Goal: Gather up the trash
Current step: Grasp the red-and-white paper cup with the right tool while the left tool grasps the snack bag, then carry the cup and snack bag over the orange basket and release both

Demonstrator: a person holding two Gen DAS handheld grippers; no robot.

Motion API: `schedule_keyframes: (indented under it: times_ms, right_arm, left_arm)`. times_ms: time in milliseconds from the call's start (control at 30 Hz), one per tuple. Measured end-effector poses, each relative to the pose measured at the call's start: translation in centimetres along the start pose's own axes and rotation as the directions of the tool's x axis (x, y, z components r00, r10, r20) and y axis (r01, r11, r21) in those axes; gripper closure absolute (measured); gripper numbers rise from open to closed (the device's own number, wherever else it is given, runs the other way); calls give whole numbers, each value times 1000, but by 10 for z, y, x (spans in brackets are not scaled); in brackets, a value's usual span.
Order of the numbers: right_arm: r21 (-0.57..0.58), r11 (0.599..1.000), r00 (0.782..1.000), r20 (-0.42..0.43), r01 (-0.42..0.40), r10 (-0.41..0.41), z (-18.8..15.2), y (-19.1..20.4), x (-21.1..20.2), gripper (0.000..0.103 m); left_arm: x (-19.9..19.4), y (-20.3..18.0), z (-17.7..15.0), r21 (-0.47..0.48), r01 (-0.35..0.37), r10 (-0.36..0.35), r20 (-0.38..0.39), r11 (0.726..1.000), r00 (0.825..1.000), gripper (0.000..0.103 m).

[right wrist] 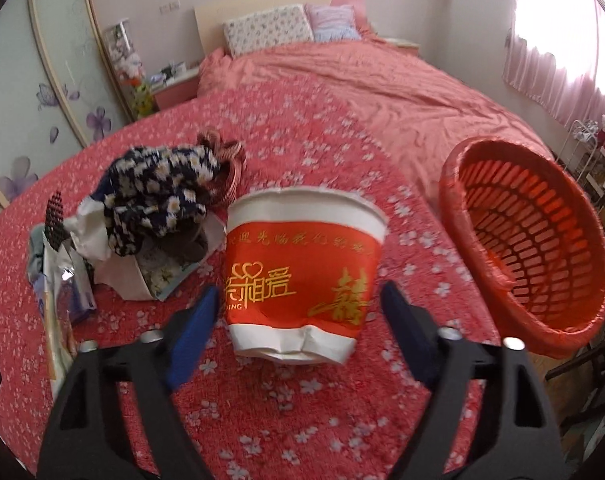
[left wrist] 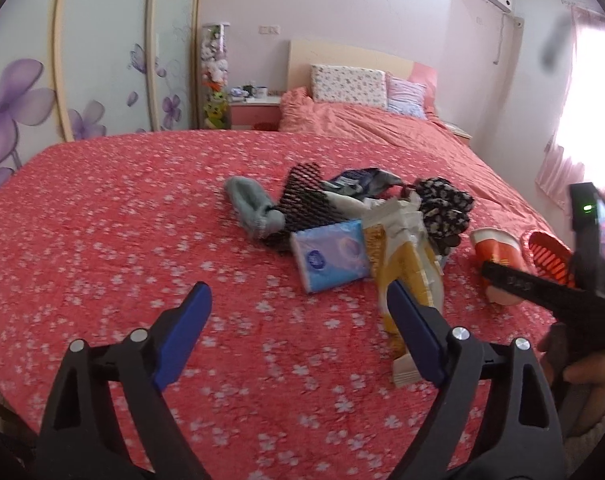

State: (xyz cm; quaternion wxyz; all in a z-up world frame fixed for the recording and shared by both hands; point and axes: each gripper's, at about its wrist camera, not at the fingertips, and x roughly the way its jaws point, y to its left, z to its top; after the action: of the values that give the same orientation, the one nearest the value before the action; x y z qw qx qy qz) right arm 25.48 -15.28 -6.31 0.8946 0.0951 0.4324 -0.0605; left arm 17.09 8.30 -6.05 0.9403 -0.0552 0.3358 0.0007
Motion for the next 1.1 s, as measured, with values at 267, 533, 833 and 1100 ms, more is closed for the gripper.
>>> schedule_keyframes:
  times_ms: [267, 533, 833, 1100]
  right_arm:
    - [2, 1000, 998, 57, 15, -15, -10, -20, -21, 30]
    - [19, 1000, 998, 63, 10, -11, -16, -38, -32, 30]
    - [14, 1000, 993, 113, -16, 14, -20, -51, -54, 30]
    - [5, 999, 980, 195, -32, 30, -16, -65, -84, 30]
  left_arm:
    - [15, -37, 4, 35, 104, -102, -34, 994, 994, 18]
    - [51, -72, -5, 104, 85, -71, -134, 991, 988, 35]
    - [41, -66, 2, 76, 152, -139, -155, 985, 978, 81]
    - [-2, -75, 34, 89, 193, -187, -69, 977, 980, 81]
